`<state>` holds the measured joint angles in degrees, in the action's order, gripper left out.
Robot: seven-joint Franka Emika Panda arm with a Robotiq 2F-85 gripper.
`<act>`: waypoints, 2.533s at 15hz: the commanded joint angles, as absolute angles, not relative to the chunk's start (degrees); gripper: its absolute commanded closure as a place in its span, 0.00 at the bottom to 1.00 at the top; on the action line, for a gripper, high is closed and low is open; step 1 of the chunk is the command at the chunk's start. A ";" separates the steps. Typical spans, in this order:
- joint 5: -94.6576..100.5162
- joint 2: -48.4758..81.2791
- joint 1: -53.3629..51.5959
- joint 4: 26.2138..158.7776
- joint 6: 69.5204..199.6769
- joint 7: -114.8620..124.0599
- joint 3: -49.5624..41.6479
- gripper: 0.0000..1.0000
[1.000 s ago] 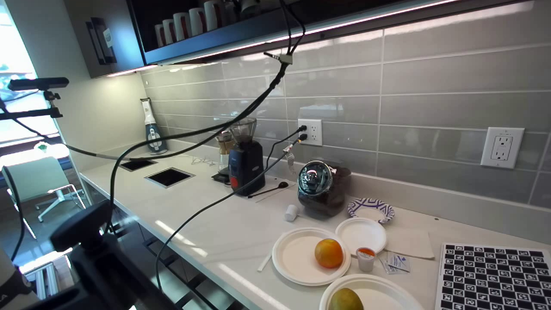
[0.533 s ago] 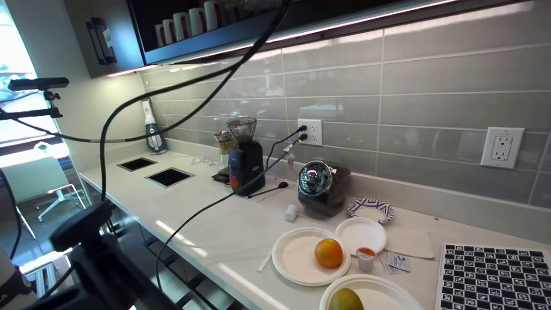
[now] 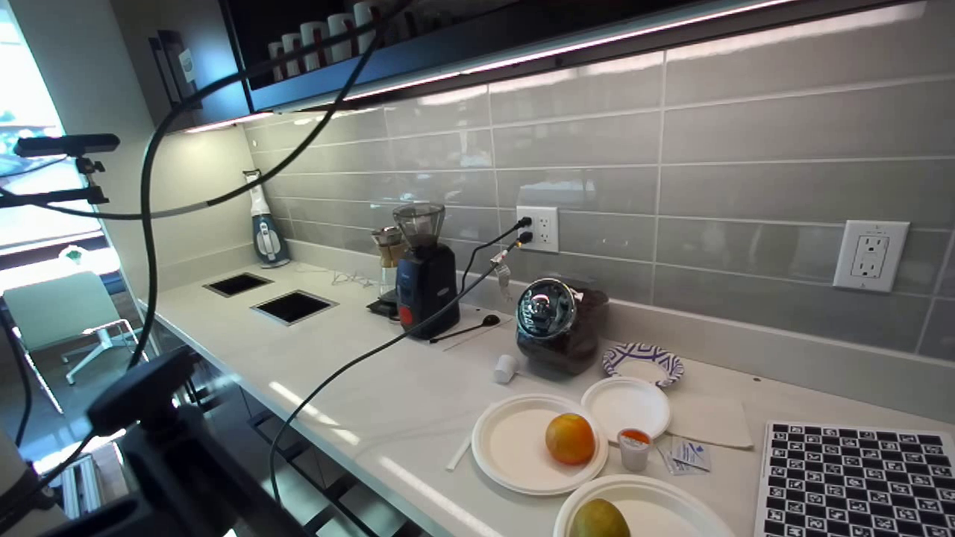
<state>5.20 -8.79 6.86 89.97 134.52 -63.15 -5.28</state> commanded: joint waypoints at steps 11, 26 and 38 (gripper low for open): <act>9.99 -8.57 5.46 89.57 136.91 -66.25 -6.30 0.64; 38.91 -13.56 7.29 99.82 154.70 -77.95 -5.85 0.64; 63.27 -12.72 14.50 101.97 160.38 -64.58 -3.61 0.64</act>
